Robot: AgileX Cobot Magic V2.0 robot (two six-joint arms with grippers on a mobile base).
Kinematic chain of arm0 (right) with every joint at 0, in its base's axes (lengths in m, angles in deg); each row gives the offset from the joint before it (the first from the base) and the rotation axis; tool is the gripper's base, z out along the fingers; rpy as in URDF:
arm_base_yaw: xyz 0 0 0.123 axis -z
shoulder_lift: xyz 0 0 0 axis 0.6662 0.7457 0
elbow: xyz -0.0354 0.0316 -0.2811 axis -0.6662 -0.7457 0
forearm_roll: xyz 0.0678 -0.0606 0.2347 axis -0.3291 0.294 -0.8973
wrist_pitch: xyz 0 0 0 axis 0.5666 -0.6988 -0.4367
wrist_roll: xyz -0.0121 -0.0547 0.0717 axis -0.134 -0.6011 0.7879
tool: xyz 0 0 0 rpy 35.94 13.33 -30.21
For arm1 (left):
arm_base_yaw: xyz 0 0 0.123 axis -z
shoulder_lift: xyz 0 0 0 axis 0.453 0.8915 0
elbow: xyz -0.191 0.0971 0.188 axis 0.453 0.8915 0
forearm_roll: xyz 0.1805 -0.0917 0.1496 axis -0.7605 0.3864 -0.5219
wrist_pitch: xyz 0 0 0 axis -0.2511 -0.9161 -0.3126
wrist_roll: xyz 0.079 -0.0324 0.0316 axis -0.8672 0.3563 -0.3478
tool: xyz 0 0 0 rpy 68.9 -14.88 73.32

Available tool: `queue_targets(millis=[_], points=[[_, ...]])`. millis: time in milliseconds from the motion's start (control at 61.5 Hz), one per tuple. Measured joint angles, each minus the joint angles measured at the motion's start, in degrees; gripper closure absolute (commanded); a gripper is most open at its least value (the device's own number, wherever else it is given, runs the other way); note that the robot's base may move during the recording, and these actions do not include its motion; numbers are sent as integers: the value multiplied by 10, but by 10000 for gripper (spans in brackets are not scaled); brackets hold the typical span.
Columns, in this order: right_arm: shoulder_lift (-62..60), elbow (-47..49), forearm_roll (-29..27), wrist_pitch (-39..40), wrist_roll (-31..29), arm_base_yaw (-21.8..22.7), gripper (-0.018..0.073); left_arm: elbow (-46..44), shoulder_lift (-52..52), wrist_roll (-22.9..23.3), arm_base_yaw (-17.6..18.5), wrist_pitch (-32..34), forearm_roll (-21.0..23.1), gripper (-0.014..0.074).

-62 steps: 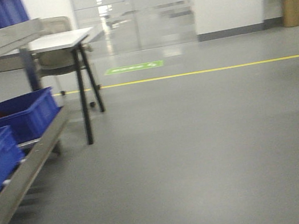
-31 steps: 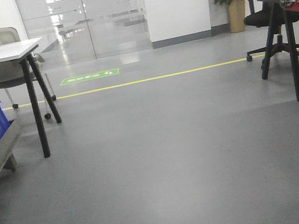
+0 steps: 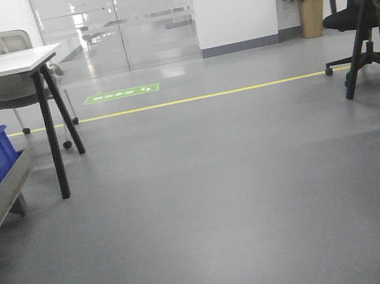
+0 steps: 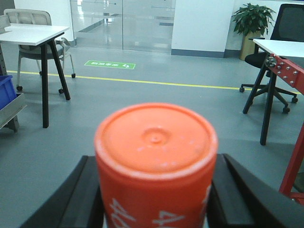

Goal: Grab orange capacitor from left shelf to right conveyor
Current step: 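Drive the base away from the shelf across the floor, holding the cylinder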

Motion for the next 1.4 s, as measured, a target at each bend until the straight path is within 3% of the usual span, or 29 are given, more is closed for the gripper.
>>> queue_targets(millis=[1398], points=[[0,0,0,0,0,0,489,0,0,0,0,0,0,723]])
